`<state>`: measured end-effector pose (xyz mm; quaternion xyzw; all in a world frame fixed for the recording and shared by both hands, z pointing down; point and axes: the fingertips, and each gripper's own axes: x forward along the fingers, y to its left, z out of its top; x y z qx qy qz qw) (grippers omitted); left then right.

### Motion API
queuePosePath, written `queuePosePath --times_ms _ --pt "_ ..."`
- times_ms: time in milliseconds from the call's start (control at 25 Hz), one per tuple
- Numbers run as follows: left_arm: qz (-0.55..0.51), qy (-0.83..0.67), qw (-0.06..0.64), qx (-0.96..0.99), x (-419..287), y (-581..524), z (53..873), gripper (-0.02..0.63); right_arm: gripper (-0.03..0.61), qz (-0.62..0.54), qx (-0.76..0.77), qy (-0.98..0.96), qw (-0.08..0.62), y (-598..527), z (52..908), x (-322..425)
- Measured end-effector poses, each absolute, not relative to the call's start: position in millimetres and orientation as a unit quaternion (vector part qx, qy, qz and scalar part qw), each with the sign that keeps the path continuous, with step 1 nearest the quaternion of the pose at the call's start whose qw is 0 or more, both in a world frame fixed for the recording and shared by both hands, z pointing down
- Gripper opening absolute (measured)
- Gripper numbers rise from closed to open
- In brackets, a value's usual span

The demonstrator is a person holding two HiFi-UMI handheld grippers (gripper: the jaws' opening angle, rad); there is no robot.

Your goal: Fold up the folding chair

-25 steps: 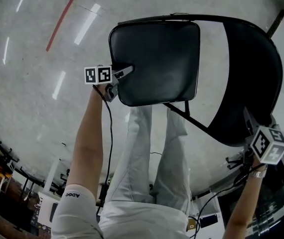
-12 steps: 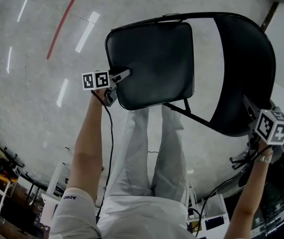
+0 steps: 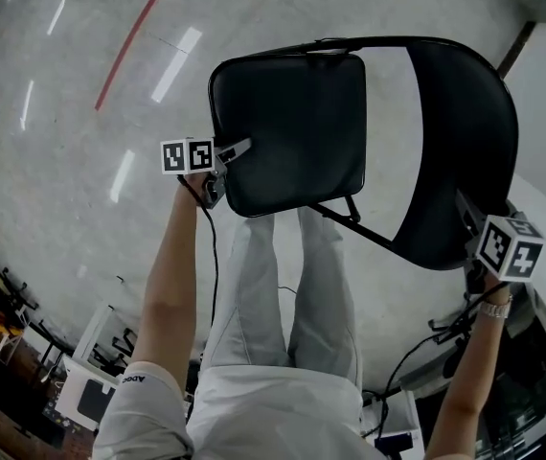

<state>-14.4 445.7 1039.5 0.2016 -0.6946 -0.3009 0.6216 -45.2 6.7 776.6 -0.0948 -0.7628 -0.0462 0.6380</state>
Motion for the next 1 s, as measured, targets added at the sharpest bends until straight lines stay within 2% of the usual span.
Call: queuePosePath --times_ms 400,1000 --pt "-0.265 -0.691 0.644 0.191 -21 378 977 0.353 0.27 -0.045 -0.094 -0.763 0.638 -47 750 -47" --pt "-0.284 -0.753 0.561 0.195 -48 285 899 0.302 0.268 -0.037 -0.091 -0.765 0.636 -94 719 -58"
